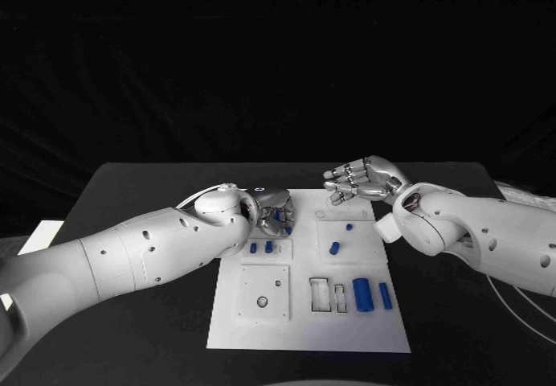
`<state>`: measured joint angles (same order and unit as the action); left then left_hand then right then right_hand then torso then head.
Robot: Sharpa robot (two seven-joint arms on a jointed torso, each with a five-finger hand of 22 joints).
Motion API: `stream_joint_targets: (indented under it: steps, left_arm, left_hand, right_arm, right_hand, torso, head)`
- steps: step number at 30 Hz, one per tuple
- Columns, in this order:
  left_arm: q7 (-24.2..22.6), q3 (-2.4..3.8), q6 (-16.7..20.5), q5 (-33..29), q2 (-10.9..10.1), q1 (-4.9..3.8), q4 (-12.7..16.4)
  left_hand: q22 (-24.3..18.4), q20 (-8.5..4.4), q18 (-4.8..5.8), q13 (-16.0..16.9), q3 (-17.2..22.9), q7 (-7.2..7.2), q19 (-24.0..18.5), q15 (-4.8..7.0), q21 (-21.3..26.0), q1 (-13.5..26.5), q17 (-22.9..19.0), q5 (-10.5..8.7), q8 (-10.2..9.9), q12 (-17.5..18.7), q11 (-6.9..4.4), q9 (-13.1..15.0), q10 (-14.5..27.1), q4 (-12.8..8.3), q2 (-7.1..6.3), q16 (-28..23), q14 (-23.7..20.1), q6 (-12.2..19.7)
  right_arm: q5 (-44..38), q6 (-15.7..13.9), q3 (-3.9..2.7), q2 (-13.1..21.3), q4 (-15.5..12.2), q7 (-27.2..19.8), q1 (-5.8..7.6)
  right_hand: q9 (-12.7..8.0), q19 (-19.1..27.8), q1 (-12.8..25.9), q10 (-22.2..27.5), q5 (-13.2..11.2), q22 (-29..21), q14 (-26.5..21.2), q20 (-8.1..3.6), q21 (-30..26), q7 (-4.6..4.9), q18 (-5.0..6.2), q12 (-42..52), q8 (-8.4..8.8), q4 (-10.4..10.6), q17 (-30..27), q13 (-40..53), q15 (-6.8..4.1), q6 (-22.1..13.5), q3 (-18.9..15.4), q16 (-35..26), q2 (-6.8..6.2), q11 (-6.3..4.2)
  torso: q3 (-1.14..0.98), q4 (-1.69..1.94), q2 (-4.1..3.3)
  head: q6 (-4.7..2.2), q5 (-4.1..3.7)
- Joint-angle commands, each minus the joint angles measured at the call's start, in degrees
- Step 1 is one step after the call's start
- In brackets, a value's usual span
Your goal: Assemble the parts on the task board
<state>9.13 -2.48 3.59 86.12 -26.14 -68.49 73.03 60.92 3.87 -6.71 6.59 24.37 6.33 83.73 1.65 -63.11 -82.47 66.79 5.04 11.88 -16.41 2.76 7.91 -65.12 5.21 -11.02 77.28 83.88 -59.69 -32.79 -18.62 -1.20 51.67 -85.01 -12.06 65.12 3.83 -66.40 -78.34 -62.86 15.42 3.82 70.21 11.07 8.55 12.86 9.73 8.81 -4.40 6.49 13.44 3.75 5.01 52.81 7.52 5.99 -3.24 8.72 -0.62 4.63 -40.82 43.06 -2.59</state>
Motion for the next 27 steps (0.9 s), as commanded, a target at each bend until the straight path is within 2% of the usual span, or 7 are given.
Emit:
stream_joint_targets:
  steps: [1, 12, 19, 27]
  left_arm:
    - [0.32, -0.01, -1.33, 0.84, 0.17, 0.04, 0.16]
    - [0.38, -0.01, -1.49, 0.85, 0.48, 0.08, -0.11]
    - [0.08, -0.02, -1.32, 0.79, 0.7, 0.24, -0.44]
    - [-0.39, -0.01, 0.58, 0.54, 0.5, 0.34, -0.45]
  left_hand:
    - [-0.13, -0.26, 0.28, -0.13, 0.41, 0.11, 0.06, 0.44, 0.31, 0.21, -0.03, 0.16, -0.46, 0.36, -0.01, -0.13, -0.45, -0.14, -0.23, 0.35, 2.37, -0.46]
    - [-0.08, -0.3, 0.32, -0.3, 0.82, 0.19, 0.16, 0.42, 0.32, 0.45, -0.17, 0.16, -0.71, 0.78, 0.03, -0.25, -0.81, -0.22, -0.14, 0.38, 2.35, -0.66]
    - [-0.34, -0.46, 0.3, -0.53, 1.89, -0.07, 0.3, 0.66, 0.75, 0.99, -0.48, 0.11, -0.88, 1.61, -0.24, -0.33, -2.44, -0.56, 0.5, 0.52, 2.29, -2.13]
    - [-0.48, -0.79, 0.3, -0.59, 3.63, -0.3, 0.55, 0.97, 1.12, 0.99, -0.54, 0.13, -1.19, 3.0, -0.58, -0.35, -4.6, -1.79, 1.5, 0.89, 2.29, -4.04]
  right_arm:
    - [-0.26, 0.7, -0.01, -0.06, -0.1, -0.64, -0.04]
    - [-0.26, 0.74, -0.01, -0.04, -0.16, -0.62, -0.04]
    - [-0.26, 0.76, -0.01, -0.04, -0.17, -0.59, -0.04]
    - [-0.26, 0.85, -0.01, -0.11, -0.1, -0.55, -0.04]
  right_hand:
    - [0.04, -0.43, 0.34, 0.5, 0.03, -0.06, 0.23, 0.06, -0.36, -0.01, 0.82, 0.21, -0.26, -0.14, -0.06, -0.09, 0.28, -0.44, -0.27, -0.19, 0.14, 0.09]
    - [0.04, -0.43, 0.34, 0.5, 0.03, -0.06, 0.23, 0.06, -0.36, -0.01, 0.82, 0.21, -0.26, -0.14, -0.06, -0.09, 0.28, -0.44, -0.27, -0.19, 0.14, 0.09]
    - [0.04, -0.51, 0.29, 0.56, 0.13, -0.05, 0.27, 0.06, -0.54, -0.01, 0.83, 0.28, -0.29, -0.3, -0.17, -0.09, 0.27, -0.44, -0.31, -0.23, 0.29, 0.09]
    - [0.04, -0.51, 0.29, 0.56, 0.13, -0.05, 0.27, 0.06, -0.54, -0.01, 0.83, 0.28, -0.29, -0.3, -0.17, -0.09, 0.27, -0.44, -0.31, -0.23, 0.29, 0.09]
  torso:
    - [-0.01, 0.02, -0.03]
    - [0.0, 0.0, -0.07]
    - [0.0, -0.02, -0.03]
    - [0.01, 0.04, 0.04]
  head:
    - [0.04, -0.05]
    - [0.12, -0.18]
    - [0.17, -0.29]
    - [0.25, -0.35]
